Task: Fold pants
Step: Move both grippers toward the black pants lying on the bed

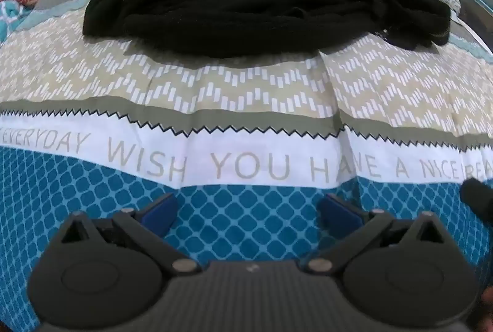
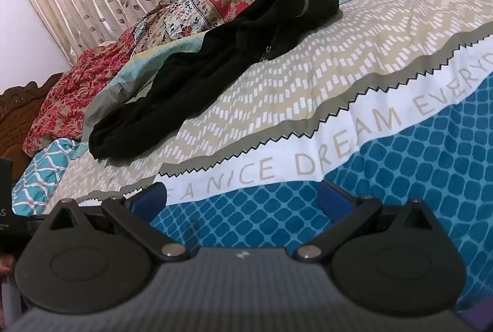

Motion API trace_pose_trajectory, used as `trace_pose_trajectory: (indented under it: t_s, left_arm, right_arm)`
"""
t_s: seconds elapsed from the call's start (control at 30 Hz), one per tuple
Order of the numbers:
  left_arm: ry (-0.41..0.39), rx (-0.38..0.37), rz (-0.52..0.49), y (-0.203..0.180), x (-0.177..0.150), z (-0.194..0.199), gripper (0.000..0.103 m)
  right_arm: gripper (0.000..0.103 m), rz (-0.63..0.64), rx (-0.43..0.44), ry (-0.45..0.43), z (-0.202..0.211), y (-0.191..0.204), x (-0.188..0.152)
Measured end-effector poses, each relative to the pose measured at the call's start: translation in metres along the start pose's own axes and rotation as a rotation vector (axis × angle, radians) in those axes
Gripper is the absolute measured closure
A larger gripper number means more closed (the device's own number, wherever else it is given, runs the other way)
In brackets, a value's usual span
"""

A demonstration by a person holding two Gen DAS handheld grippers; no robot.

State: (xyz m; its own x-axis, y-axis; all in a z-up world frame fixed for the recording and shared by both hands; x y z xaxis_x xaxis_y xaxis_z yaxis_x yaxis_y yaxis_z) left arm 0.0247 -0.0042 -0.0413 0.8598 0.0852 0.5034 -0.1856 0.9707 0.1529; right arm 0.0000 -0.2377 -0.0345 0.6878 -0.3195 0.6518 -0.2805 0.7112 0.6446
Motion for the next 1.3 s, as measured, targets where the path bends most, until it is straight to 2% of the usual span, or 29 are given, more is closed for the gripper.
trace_pose_trajectory:
  t_s: [0.1, 0.2, 0.3, 0.47, 0.5, 0.57, 0.6, 0.63, 0.67, 0.7, 0.8, 0.93, 1.1, 1.17, 1.23, 1.3]
  left_arm:
    - [0.014, -0.087, 0.018, 0.013, 0.004, 0.006, 0.0]
    - [-0.006, -0.207, 0.233, 0.056, 0.029, 0.016, 0.0]
    - [-0.047, -0.191, 0.401, 0.099, 0.061, 0.014, 0.0]
    - [0.026, -0.26, 0.597, 0.136, 0.11, -0.023, 0.003]
    - [0.035, -0.267, 0.61, 0.135, 0.111, -0.032, 0.008]
    - [0.072, -0.273, 0.595, 0.12, 0.114, -0.049, 0.033]
    - [0.104, -0.264, 0.581, 0.115, 0.115, -0.06, 0.065]
    - [0.14, -0.274, 0.581, 0.112, 0.114, -0.069, 0.087]
    - [0.169, -0.306, 0.607, 0.111, 0.11, -0.075, 0.088]
    - [0.159, -0.328, 0.629, 0.11, 0.103, -0.074, 0.091]
    - [0.062, -0.365, 0.588, 0.116, 0.087, -0.049, 0.093]
    - [0.003, -0.453, 0.634, 0.149, 0.064, -0.001, 0.093]
    - [-0.118, -0.467, 0.637, 0.209, 0.046, 0.067, 0.093]
    - [-0.181, -0.43, 0.63, 0.233, 0.034, 0.088, 0.093]
    - [-0.197, -0.383, 0.632, 0.25, 0.028, 0.09, 0.093]
    - [-0.154, -0.357, 0.671, 0.257, 0.024, 0.075, 0.093]
  right_arm:
    - [0.0, 0.0, -0.002, 0.007, 0.001, 0.0, -0.001]
    - [0.0, -0.008, 0.001, 0.006, 0.001, 0.0, -0.001]
    - [0.0, -0.008, -0.002, 0.003, -0.003, -0.003, -0.004]
    - [0.0, -0.008, -0.007, 0.001, -0.005, 0.0, -0.007]
    - [0.0, -0.017, -0.006, 0.008, -0.004, -0.001, 0.0]
    - [0.0, -0.017, -0.008, 0.01, -0.005, 0.0, 0.0]
    - [0.0, -0.017, -0.008, 0.011, -0.005, -0.001, 0.0]
    - [0.0, -0.015, -0.008, 0.013, -0.005, -0.002, 0.0]
    - [0.0, -0.012, -0.01, 0.015, -0.005, -0.001, 0.0]
    - [0.0, -0.011, -0.009, 0.018, -0.005, -0.002, 0.001]
    - [0.0, -0.01, -0.008, 0.02, -0.006, -0.003, 0.001]
    - [0.0, -0.005, -0.036, 0.043, -0.009, -0.001, 0.005]
    - [0.0, -0.072, -0.011, 0.014, -0.001, -0.003, 0.028]
    - [0.0, -0.06, -0.024, -0.027, 0.004, -0.004, 0.044]
    - [0.0, -0.037, -0.034, -0.048, 0.003, -0.006, 0.059]
    - [0.0, -0.021, -0.053, -0.053, -0.007, -0.011, 0.075]
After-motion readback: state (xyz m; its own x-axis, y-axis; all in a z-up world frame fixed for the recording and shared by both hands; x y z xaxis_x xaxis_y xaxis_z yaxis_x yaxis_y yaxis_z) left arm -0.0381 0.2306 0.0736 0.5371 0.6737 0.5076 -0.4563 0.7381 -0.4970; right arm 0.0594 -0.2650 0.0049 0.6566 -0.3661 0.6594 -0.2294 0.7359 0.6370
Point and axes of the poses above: each gripper's, at about its wrist camera, not at the fingertips, and z roughly against the way its jaws point, y to its left, x to its top, the point moved 5 cm from there along -z, roughly the way its jaws point, and after that the axes turned 13 degrees about x, right-handed, at the moved point
